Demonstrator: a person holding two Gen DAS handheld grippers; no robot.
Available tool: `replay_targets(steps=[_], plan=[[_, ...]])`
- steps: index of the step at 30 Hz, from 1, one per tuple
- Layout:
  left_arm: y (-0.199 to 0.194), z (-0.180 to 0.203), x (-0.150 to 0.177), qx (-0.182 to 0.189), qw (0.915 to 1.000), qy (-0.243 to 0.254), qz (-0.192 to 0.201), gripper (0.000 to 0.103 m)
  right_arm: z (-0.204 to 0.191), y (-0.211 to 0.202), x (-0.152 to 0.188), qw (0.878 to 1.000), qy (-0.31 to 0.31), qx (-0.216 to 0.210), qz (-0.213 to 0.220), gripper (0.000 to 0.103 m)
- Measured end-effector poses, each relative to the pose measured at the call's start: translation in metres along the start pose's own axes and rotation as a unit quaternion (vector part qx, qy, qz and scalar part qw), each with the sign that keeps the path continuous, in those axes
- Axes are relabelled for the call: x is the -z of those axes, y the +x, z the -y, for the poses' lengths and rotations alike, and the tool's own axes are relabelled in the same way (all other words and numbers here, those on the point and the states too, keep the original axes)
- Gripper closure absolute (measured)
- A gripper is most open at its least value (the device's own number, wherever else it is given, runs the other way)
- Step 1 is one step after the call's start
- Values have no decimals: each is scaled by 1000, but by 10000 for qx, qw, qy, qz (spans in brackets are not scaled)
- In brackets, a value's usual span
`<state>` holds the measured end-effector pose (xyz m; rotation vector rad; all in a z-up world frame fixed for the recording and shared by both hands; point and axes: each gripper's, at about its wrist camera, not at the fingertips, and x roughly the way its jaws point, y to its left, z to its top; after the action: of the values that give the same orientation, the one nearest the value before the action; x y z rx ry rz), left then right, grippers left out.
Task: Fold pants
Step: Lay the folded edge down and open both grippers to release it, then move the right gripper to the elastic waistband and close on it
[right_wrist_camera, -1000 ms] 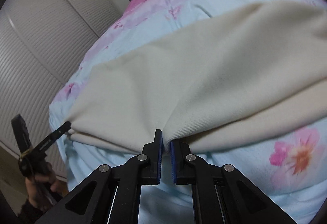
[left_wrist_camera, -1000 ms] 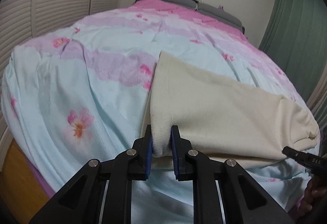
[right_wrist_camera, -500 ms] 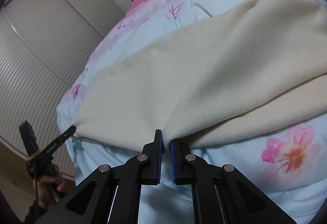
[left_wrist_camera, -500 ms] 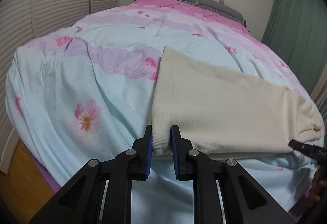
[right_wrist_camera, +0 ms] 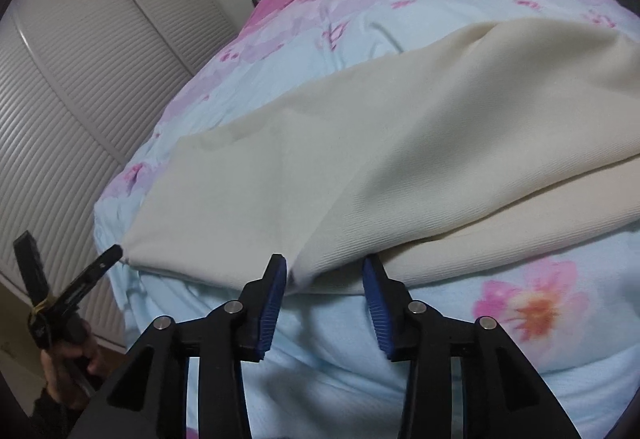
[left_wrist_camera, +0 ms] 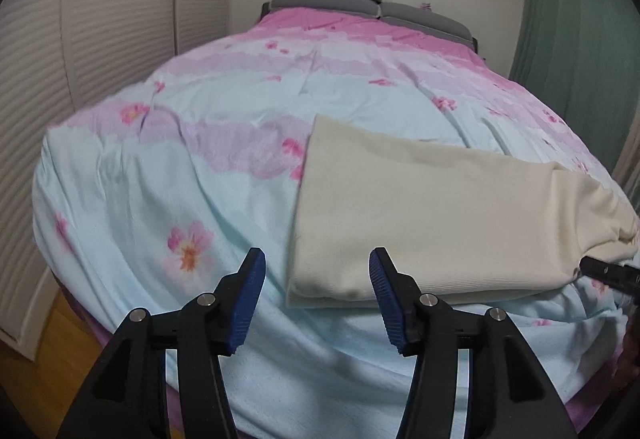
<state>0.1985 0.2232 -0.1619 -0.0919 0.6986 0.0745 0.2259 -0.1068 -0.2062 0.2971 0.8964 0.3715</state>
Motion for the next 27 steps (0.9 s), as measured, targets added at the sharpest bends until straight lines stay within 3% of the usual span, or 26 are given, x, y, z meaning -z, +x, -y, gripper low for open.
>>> replay_targets(steps=[5, 9, 18, 23, 27], plan=[[-12, 39, -22, 90, 9988, 422, 216, 48, 18, -32, -4, 9990, 271, 245, 251, 62], [-2, 90, -47, 677, 9959, 528, 296, 46, 49, -61, -12, 9944, 748, 582, 475, 61], [39, 259, -69, 2038, 9744, 941, 154, 46, 166, -153, -47, 9629, 1657, 1713, 1269, 61], [55, 336, -71, 2297, 9666, 1128, 102, 46, 239, -193, -60, 9413, 1917, 2288, 1573, 61], [69, 383, -73, 2338, 9645, 1225, 7, 46, 280, -200, -66, 9321, 2162, 2401, 1635, 61]])
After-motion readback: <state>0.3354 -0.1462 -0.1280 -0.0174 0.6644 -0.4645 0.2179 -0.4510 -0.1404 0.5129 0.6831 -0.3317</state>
